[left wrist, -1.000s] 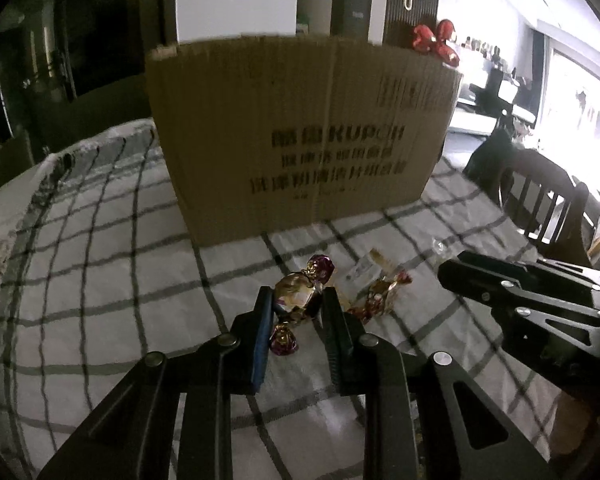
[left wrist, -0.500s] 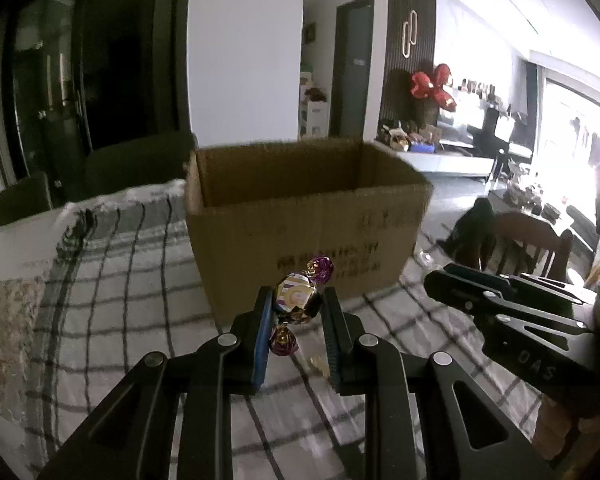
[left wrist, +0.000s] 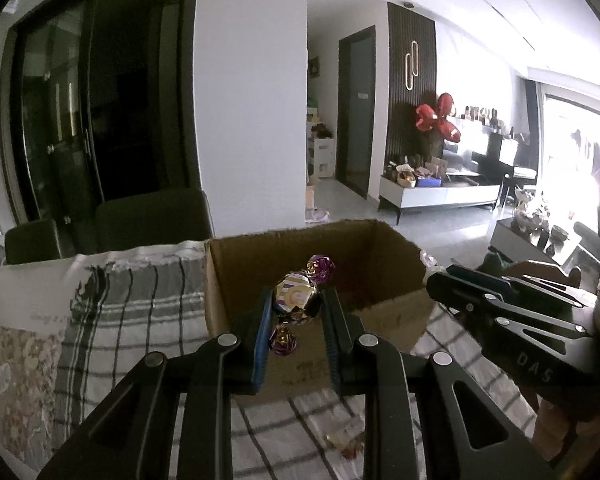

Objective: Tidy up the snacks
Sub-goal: 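Carry both candies into the box and open both tools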

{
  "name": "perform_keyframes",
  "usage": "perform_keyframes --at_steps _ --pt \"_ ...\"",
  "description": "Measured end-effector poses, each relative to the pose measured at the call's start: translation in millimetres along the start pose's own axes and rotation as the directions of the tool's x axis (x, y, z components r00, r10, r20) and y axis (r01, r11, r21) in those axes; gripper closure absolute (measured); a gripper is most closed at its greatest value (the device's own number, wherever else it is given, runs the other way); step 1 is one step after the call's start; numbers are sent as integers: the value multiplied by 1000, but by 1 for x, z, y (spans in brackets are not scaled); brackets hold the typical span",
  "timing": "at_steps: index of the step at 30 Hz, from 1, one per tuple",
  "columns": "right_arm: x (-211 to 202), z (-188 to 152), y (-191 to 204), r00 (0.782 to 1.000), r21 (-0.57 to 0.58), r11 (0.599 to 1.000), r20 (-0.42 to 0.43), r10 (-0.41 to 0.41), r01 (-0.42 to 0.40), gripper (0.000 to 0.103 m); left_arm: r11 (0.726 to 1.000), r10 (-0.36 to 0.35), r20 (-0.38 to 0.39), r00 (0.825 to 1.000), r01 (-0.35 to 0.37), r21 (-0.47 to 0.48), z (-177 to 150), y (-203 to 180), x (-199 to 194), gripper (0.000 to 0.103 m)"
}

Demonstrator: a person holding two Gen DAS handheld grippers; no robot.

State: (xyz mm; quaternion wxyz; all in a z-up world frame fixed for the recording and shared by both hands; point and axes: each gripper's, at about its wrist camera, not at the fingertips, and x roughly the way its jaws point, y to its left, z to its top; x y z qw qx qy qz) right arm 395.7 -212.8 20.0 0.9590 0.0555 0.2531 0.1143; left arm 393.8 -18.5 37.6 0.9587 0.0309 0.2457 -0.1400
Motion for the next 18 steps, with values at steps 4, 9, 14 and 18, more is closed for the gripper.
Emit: perform_keyframes --at_steps 4,9,14,18 --pt "12 13 -2 1000 -11 1000 4 1 -1 84 1000 0 -2 1000 0 -5 10 5 14 79" --pt "29 24 -6 1000 -14 1000 -4 -8 8 84 1000 -9 -26 1000 9 -13 19 11 39 78" --pt "43 29 -10 999 0 999 -16 -33 33 81 1000 8 -41 999 -9 -15 23 14 54 50" --pt "43 23 -13 997 10 998 -21 -68 68 65 999 36 -29 999 -36 -3 17 13 44 43"
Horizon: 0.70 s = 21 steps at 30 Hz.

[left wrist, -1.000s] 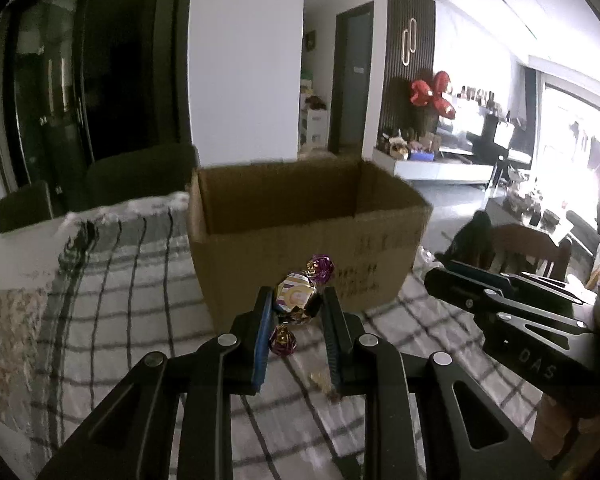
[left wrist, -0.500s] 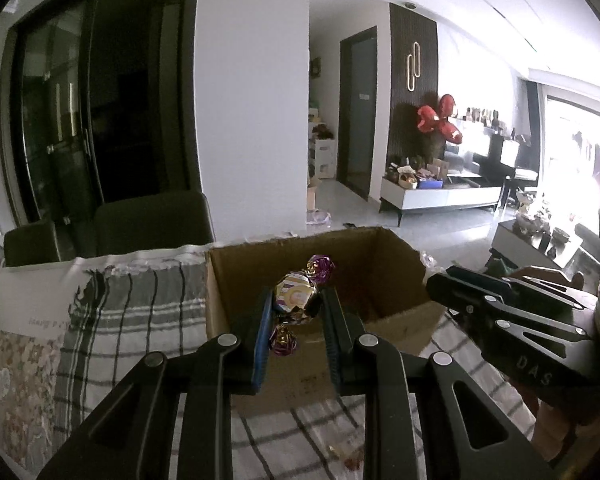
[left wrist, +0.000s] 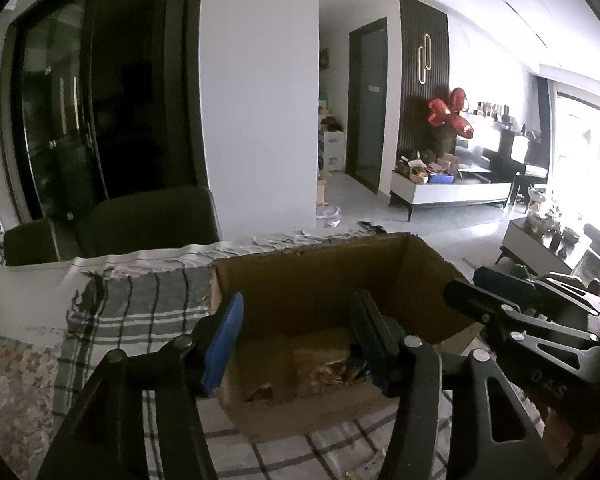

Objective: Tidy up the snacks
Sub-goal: 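Carry both candies into the box and open both tools, then withdraw both tools from the box toward the remaining snacks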

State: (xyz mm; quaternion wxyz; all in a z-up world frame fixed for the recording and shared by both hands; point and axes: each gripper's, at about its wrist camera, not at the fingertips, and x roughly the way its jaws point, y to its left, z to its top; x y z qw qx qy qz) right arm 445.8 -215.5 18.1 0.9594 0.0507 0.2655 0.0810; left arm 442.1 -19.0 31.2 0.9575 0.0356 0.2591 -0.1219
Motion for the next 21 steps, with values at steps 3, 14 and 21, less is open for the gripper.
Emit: perform_keyframes --at_steps 3,14,21 --pt "-8 -7 3 1000 -12 1000 0 -2 2 64 1000 19 6 1000 -19 13 -8 -3 -13 38" --pt "-57 -44 19 1000 -11 1000 -17 25 -25 64 996 68 39 997 -70 51 -44 -11 -81 31" --pt "-89 -65 34 998 -15 998 -27 57 -57 64 994 82 62 995 -86 69 -65 -13 -122 31"
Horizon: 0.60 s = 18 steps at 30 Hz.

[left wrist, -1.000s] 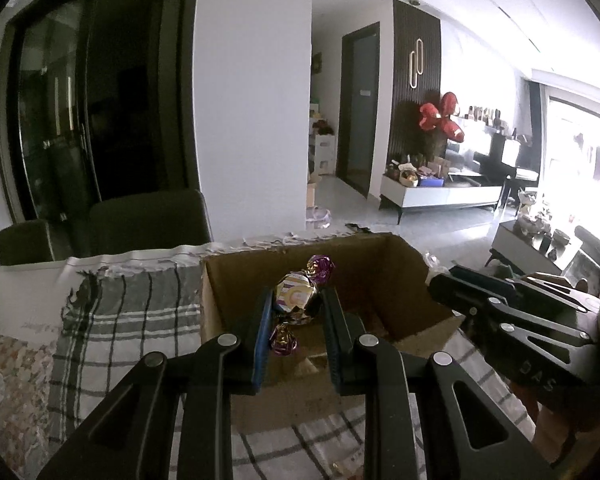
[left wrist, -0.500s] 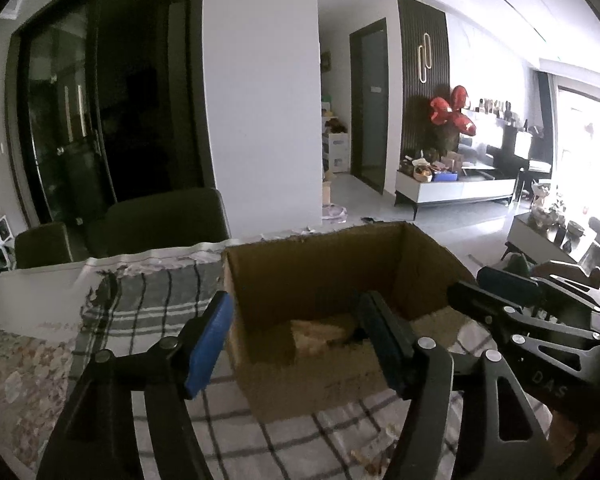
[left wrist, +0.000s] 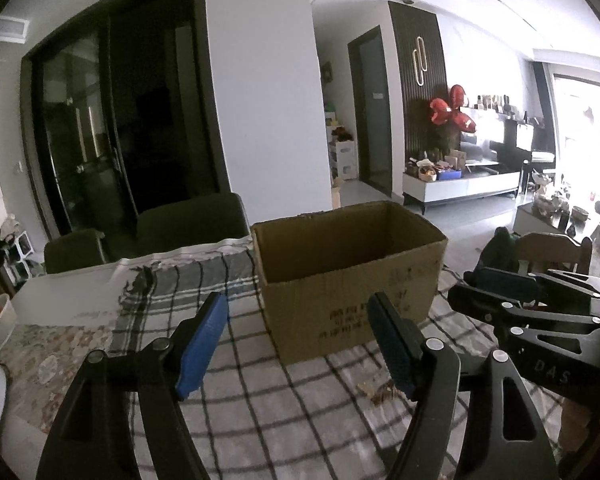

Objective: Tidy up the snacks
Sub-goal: 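Withdraw both tools from the box toward the remaining snacks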

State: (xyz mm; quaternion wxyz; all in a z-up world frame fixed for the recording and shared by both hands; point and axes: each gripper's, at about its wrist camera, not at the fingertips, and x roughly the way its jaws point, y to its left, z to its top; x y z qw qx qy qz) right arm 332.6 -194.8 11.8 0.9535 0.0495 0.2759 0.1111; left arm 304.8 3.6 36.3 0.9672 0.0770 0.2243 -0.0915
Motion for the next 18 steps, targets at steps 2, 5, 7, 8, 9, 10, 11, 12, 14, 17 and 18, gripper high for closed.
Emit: perform_keyframes --at_steps 2,5,7,8,9,10,11,12,14,17,18 --pt "-9 -6 4 1000 -3 1000 1 2 -2 64 1000 0 5 1000 0 -4 -7 0 -10 31" --pt "-17 -14 9 1000 -3 1000 -5 10 -10 64 1000 -9 4 1000 9 7 -17 -3 -24 31" --pt "-24 -22 9 1000 -3 1000 -16 15 -15 64 1000 1 15 1000 -1 9 -24 -5 -34 31" --pt "-26 -26 11 1000 -3 1000 -22 18 -18 64 1000 3 22 1000 -3 6 -28 -5 -38 31" --pt "-28 -31 12 999 1 1000 -28 23 -23 64 1000 -1 23 1000 0 5 -31 -6 -41 31" --pt "-29 -34 12 999 6 1000 -34 26 -25 64 1000 -5 20 1000 4 6 -35 -7 -44 31" --pt "-30 -38 12 999 12 999 -44 31 -31 64 1000 -8 16 1000 8 8 -39 -8 -46 31" --pt "-31 -42 13 998 15 999 -48 34 -33 64 1000 -9 9 1000 9 14 -43 -9 -48 31" --pt "-33 -52 14 997 20 999 -60 38 -37 64 1000 -6 -8 1000 7 28 -53 -11 -50 31" --pt "-34 -67 14 996 18 1000 -87 25 -24 64 999 -18 -48 999 20 33 -70 -15 -53 31" --pt "-34 -71 15 995 19 1000 -98 26 -24 64 999 -25 -64 998 27 30 -74 -15 -52 31"
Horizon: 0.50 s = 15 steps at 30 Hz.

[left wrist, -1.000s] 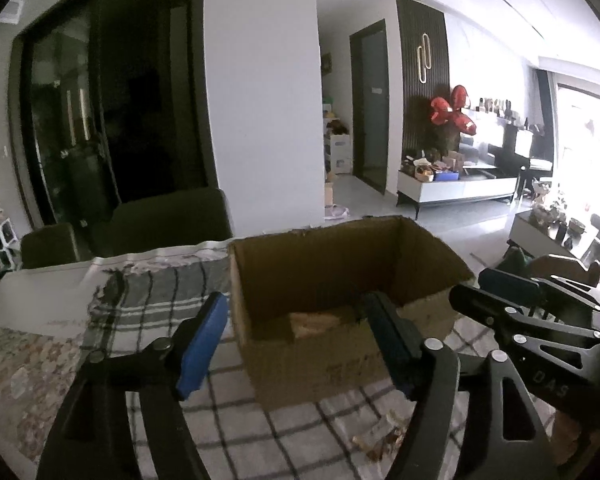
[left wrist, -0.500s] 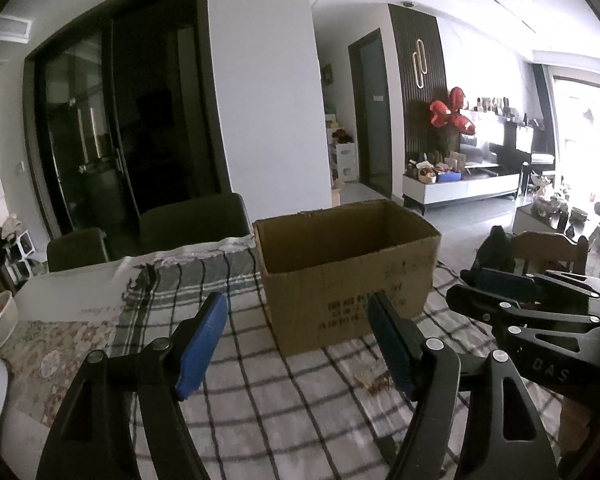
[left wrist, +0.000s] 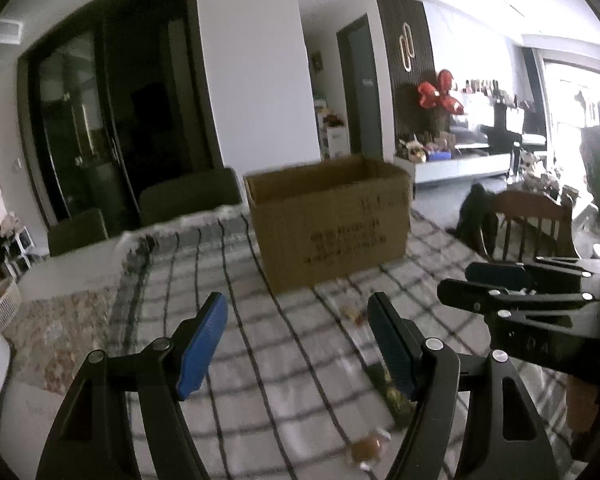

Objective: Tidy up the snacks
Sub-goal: 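Withdraw both tools from the box toward the remaining snacks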

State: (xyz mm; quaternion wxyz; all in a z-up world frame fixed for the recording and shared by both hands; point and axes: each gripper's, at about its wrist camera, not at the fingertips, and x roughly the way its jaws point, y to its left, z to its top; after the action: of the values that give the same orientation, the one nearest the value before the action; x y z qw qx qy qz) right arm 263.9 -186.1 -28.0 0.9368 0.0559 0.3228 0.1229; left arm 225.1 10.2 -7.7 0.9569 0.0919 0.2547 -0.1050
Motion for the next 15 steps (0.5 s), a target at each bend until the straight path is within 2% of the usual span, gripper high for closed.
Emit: perform_keyframes --at_steps 9,15 --pt "16 -43 4 989 8 1000 -146 28 -27 64 998 -59 -158 986 55 -32 -49 -9 7 37" --pt "21 -63 6 976 21 999 -213 45 -41 64 995 -98 -236 967 94 -31 -74 -21 14 48"
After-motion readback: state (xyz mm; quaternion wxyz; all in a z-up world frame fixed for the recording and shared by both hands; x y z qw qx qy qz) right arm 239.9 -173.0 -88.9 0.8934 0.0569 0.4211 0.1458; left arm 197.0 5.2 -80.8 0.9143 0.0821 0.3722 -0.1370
